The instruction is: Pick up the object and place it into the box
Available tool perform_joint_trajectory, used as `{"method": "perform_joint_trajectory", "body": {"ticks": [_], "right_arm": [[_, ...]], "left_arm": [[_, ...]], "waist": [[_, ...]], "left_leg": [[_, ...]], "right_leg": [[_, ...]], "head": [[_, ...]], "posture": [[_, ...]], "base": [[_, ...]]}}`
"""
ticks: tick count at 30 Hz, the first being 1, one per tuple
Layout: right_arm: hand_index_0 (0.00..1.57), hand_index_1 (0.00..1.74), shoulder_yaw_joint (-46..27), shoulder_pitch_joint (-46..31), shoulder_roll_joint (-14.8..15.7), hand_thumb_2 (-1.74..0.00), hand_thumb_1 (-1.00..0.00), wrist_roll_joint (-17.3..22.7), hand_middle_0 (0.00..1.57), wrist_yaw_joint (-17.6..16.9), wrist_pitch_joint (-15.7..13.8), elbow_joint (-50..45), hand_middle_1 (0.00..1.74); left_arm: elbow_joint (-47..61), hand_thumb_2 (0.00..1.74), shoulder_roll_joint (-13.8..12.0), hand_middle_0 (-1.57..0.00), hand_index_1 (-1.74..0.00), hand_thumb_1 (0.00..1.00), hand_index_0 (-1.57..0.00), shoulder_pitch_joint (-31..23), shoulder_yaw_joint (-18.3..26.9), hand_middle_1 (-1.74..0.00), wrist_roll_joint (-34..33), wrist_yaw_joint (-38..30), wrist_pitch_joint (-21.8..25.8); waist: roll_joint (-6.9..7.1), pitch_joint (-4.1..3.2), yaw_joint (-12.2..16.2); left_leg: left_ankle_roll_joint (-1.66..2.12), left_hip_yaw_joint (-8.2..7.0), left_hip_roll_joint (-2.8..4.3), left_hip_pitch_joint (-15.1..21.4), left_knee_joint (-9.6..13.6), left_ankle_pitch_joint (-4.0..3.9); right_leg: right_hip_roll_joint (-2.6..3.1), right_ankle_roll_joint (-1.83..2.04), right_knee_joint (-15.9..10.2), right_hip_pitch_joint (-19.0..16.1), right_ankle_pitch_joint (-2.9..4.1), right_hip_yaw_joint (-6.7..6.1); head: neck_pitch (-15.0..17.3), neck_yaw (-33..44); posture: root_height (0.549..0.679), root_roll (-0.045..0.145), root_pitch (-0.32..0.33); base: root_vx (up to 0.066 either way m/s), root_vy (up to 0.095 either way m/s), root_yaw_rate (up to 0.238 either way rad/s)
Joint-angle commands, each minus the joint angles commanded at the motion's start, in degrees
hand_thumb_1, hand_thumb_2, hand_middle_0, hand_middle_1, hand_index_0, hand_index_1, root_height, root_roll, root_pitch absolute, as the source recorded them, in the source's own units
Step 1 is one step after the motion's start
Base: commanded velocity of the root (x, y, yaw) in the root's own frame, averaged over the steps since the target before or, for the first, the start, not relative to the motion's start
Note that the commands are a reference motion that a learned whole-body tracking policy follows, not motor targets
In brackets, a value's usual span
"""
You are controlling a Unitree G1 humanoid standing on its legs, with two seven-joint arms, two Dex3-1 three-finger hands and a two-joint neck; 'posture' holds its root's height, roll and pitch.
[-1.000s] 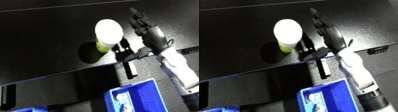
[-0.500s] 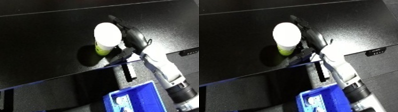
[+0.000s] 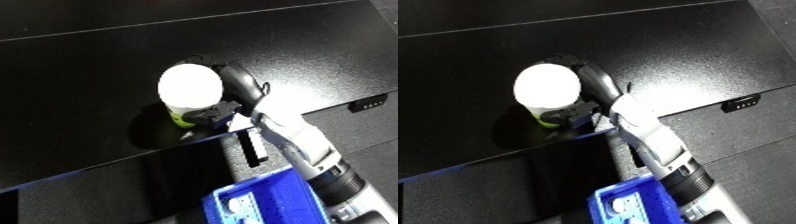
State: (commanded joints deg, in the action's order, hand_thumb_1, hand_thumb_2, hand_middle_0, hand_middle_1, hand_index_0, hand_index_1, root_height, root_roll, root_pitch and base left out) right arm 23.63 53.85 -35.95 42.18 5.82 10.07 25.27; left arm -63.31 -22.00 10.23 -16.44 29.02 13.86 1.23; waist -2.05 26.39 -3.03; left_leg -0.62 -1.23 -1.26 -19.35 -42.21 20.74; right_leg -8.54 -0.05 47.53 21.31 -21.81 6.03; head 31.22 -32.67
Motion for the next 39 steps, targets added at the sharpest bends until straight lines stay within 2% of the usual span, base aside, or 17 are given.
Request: {"method": "perform_joint_trajectory", "body": {"ticks": [3,8,11,14,20,26,30,34,39], "right_arm": [[1.18,1.30,-1.30,-1.63,-0.47,-1.30,-0.75,1.29,1.18,-0.37,-1.61,-0.99,1.30],[1.18,1.30,-4.73,-6.92,-1.99,-1.30,-0.75,0.72,1.18,-1.64,-5.71,-6.69,1.30],[1.18,1.30,-7.93,-10.71,-2.54,-1.30,-0.75,0.56,1.18,-3.58,-8.54,-11.63,1.30],[1.18,1.30,-11.85,-15.64,-1.79,-1.30,-0.75,-0.20,1.18,-6.24,-11.51,-17.67,1.30],[1.18,1.30,-19.26,-27.11,0.32,-1.30,-0.75,-5.34,1.18,-11.30,-16.39,-30.02,1.30],[1.18,1.30,-25.63,-35.77,-1.17,-1.30,-0.75,-9.87,1.18,-13.10,-20.16,-35.21,1.30],[1.18,1.30,-30.63,-41.63,-2.95,-1.30,-0.75,-14.23,1.18,-16.54,-24.41,-35.79,1.30],[1.18,1.30,-35.39,-46.35,-3.26,-1.30,-0.75,-11.10,1.18,-18.83,-29.05,-33.30,1.30],[1.18,1.30,-38.58,-50.35,-2.05,-1.30,-0.75,-4.96,1.18,-14.46,-31.83,-26.61,1.30]], "left_arm": [[-0.35,0.00,-0.01,0.00,0.00,0.00,0.00,-0.11,0.42,0.00,-0.09,0.21,0.22],[-0.58,0.00,-0.02,0.00,0.00,0.00,0.00,-1.01,1.39,0.00,-0.13,0.56,0.98],[-0.67,0.00,0.10,0.00,0.00,0.00,0.00,-1.41,2.14,0.00,0.27,0.50,1.53],[-0.76,0.00,0.40,0.00,0.00,0.00,0.00,-1.62,3.02,0.00,1.16,0.18,1.92],[-0.80,0.00,1.64,0.00,0.00,0.00,0.00,-2.87,5.15,0.00,2.66,0.03,3.47],[-2.01,0.00,3.59,0.00,0.00,0.00,0.00,-4.63,6.75,0.00,5.04,0.55,6.15],[-2.56,0.00,4.76,0.00,0.00,0.00,0.00,-6.09,7.96,0.00,5.77,1.08,7.83],[-3.06,0.00,5.41,0.00,0.00,0.00,0.00,-6.66,8.37,0.00,7.01,1.81,9.30],[-3.47,0.00,5.95,0.00,0.00,0.00,0.00,-6.68,8.19,0.00,9.19,2.60,9.94]], "waist": [[0.16,-0.04,0.54],[0.53,-0.09,2.05],[0.69,0.01,3.31],[0.83,0.09,4.90],[0.94,0.35,8.61],[0.14,0.88,12.32],[-0.29,1.33,14.54],[-0.90,1.74,16.46],[-2.09,2.08,18.31]], "left_leg": [[0.08,-0.21,0.21,0.06,0.13,0.04],[0.13,-0.82,0.76,-0.04,0.03,0.32],[0.17,-1.28,1.14,-0.18,0.05,0.43],[0.20,-1.90,1.52,-0.19,0.36,0.52],[0.30,-3.80,2.47,0.40,1.55,0.58],[0.70,-6.31,3.13,2.14,3.23,0.63],[0.67,-7.87,3.45,3.43,4.19,0.83],[0.54,-8.84,3.23,4.58,5.45,0.88],[0.32,-9.68,2.51,6.29,6.71,0.99]], "right_leg": [[0.21,0.12,-0.14,0.08,0.07,-0.22],[0.68,0.34,-0.45,0.50,0.28,-0.75],[1.09,0.54,-0.53,0.95,0.41,-1.24],[1.71,0.79,-0.66,1.44,0.49,-1.93],[2.98,1.18,-1.57,2.09,0.89,-3.48],[3.71,1.46,-2.82,2.14,1.28,-5.08],[4.31,1.57,-3.53,2.09,1.43,-6.12],[5.10,1.59,-4.15,2.02,1.47,-7.01],[5.75,1.51,-4.97,1.44,1.57,-8.12]], "head": [[-0.26,0.09],[-0.75,0.84],[-0.96,1.59],[-1.75,2.62],[-3.63,1.18],[-4.42,-1.48],[-3.28,-3.15],[-0.48,-7.22],[3.68,-12.74]], "posture": [[0.631,0.059,-0.061],[0.631,0.057,-0.054],[0.631,0.056,-0.048],[0.631,0.055,-0.041],[0.633,0.056,-0.025],[0.635,0.063,-0.017],[0.636,0.066,-0.014],[0.637,0.068,-0.009],[0.639,0.072,-0.011]], "base": [[-0.015,-0.001,-0.055],[-0.016,0.001,-0.110],[-0.030,0.009,-0.155],[-0.033,0.022,-0.209],[-0.034,0.046,-0.257],[-0.013,0.093,-0.240],[-0.016,0.087,-0.201],[-0.025,0.084,-0.167],[0.004,0.096,-0.132]]}}
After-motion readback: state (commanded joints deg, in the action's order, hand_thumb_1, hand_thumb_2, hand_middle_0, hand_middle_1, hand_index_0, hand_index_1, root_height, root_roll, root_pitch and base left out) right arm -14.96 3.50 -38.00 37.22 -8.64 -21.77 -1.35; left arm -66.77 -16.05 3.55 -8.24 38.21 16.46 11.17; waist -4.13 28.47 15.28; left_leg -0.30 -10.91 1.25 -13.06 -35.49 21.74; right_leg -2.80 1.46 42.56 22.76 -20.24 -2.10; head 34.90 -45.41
